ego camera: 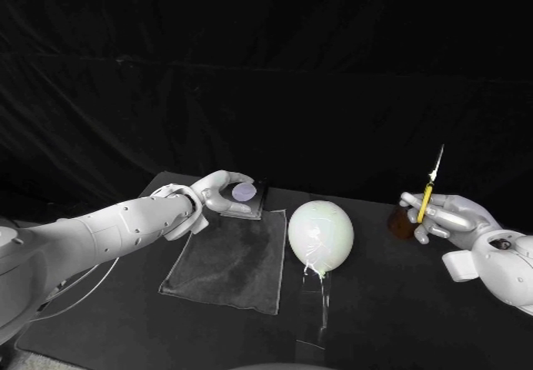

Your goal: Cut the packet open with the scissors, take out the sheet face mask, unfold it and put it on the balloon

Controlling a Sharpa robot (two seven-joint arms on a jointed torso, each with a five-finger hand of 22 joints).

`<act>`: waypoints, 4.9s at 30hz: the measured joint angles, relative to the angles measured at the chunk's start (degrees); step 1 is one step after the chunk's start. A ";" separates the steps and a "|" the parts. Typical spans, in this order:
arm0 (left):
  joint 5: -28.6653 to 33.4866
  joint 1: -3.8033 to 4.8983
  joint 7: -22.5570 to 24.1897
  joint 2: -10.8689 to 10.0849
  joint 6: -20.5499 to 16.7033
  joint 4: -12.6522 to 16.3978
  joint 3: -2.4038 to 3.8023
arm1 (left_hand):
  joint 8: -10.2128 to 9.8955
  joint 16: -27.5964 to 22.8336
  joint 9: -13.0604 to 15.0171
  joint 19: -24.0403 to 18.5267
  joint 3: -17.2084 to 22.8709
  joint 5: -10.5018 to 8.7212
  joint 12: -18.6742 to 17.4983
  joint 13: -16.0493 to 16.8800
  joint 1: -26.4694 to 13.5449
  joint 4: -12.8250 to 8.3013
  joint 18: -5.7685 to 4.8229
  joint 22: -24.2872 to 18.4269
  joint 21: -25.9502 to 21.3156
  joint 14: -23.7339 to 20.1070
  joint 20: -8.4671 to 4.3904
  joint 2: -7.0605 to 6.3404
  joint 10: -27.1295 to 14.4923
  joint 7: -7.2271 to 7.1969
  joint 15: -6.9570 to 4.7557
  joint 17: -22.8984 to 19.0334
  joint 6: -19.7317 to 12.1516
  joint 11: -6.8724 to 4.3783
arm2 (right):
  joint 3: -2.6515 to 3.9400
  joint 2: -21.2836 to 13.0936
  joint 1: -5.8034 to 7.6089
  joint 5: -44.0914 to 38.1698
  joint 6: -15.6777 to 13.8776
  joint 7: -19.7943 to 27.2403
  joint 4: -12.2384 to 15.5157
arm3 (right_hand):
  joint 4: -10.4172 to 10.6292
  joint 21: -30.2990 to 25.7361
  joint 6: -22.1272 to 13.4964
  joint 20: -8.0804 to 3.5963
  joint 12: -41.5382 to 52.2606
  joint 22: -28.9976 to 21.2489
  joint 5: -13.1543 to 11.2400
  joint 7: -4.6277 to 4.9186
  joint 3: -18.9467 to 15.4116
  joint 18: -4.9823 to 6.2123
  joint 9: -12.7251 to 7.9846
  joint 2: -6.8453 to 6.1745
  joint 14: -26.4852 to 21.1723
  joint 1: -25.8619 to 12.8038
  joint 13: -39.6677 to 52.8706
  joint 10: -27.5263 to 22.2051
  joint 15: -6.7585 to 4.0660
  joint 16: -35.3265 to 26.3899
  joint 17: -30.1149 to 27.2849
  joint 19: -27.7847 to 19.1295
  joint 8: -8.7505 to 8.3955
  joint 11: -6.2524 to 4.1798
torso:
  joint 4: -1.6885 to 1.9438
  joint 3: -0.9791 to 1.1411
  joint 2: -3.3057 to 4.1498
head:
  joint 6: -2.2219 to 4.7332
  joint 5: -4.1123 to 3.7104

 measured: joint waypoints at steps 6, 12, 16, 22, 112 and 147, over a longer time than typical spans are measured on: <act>-6.28 -0.09 -1.12 1.41 -0.30 -2.08 -0.04 | 0.00 0.00 -0.11 0.01 -0.39 0.00 0.00 0.00 1.81 1.94 0.32 0.08 0.00 -0.09 0.00 -0.14 -0.39 -0.01 -0.09 -0.06 -0.15 -0.21 | 0.00 -0.04 -0.12 -0.70 0.11 -0.05 0.65 | 0.00 0.00 0.16 0.00 0.00 0.05 0.00 0.25 0.00 -0.04 -0.10 0.01 0.08 0.45 0.04 0.00 0.08 0.00 0.06 0.00 -0.23 0.00 | -0.05 0.02 0.03 | -0.21 0.82; -10.88 -0.11 -2.83 2.52 -0.29 -3.47 -0.06 | -0.54 0.00 -0.70 -0.11 -4.46 0.00 -0.28 -0.25 0.92 2.13 1.23 0.08 -0.27 -0.97 0.12 -1.62 -3.07 -0.18 -0.97 -0.82 -2.11 -0.64 | 0.00 -0.05 -0.15 -1.27 0.12 -0.12 1.01 | 0.00 0.00 0.13 0.01 0.00 0.07 0.00 0.27 0.00 -0.11 -0.20 0.09 0.08 0.52 0.32 0.00 0.09 0.00 0.06 -0.01 -0.56 0.00 | -0.09 0.06 0.04 | 0.03 0.92; -13.50 -0.11 -4.50 3.26 -0.05 -4.45 -0.07 | -1.06 -0.29 -1.41 -0.40 -8.13 0.00 -0.32 -0.38 0.27 2.19 1.23 0.08 -0.27 -2.28 0.00 -2.59 -5.48 -0.33 -1.66 -1.57 -4.00 -0.95 | 0.01 -0.08 -0.16 -1.53 0.12 -0.16 1.12 | 0.00 0.00 0.26 0.01 0.00 0.12 0.00 0.14 0.00 -0.40 -0.25 0.17 0.09 0.60 0.33 0.00 0.09 0.01 0.06 -0.01 -0.56 0.00 | -0.09 0.06 0.03 | 0.20 0.82; -16.79 -0.11 -6.75 4.28 0.49 -5.98 -0.08 | -1.41 -0.28 -1.81 -0.83 -9.57 0.00 -0.52 -0.45 -0.09 2.25 1.23 0.08 -0.50 -3.51 -0.02 -2.94 -7.19 -0.52 -2.47 -2.24 -4.96 -1.43 | 0.01 -0.10 -0.16 -1.80 0.12 -0.22 1.25 | 0.00 0.00 0.30 0.01 0.00 0.12 0.00 0.10 0.00 -0.44 -0.31 0.23 0.09 0.67 0.34 0.00 0.10 0.01 0.04 -0.01 -0.57 0.00 | -0.11 0.06 0.03 | 0.55 0.55; -23.42 -0.04 -11.53 5.83 4.38 -7.88 -0.03 | 4.15 1.59 3.44 4.54 3.34 -0.20 0.21 0.38 5.06 0.57 3.75 0.79 1.11 5.67 0.01 7.65 5.65 0.93 -3.17 0.66 7.57 -1.39 | 0.01 0.94 -0.26 -2.97 1.55 -0.94 1.35 | -0.17 -0.04 0.69 0.22 0.00 0.38 0.00 0.11 0.15 -0.45 -0.63 0.30 0.21 1.33 0.40 0.00 0.41 -0.11 0.02 0.18 -1.23 0.00 | 0.01 0.04 -0.03 | 1.07 -0.05; -20.12 -0.13 -7.91 5.85 -0.35 -7.98 -0.08 | 8.61 5.55 3.38 12.32 19.95 -0.20 1.97 1.19 4.19 -4.36 4.32 1.14 3.61 25.00 0.22 7.53 27.54 2.96 -1.56 4.75 24.98 -0.18 | 0.01 1.22 -0.28 -3.54 1.67 -0.94 1.25 | -0.31 -0.04 0.90 0.22 0.00 0.31 0.00 0.32 0.00 -0.89 -0.74 0.24 0.22 1.27 0.41 0.00 0.42 0.00 0.02 0.18 -1.57 0.00 | 0.00 0.04 -0.03 | 1.10 -0.27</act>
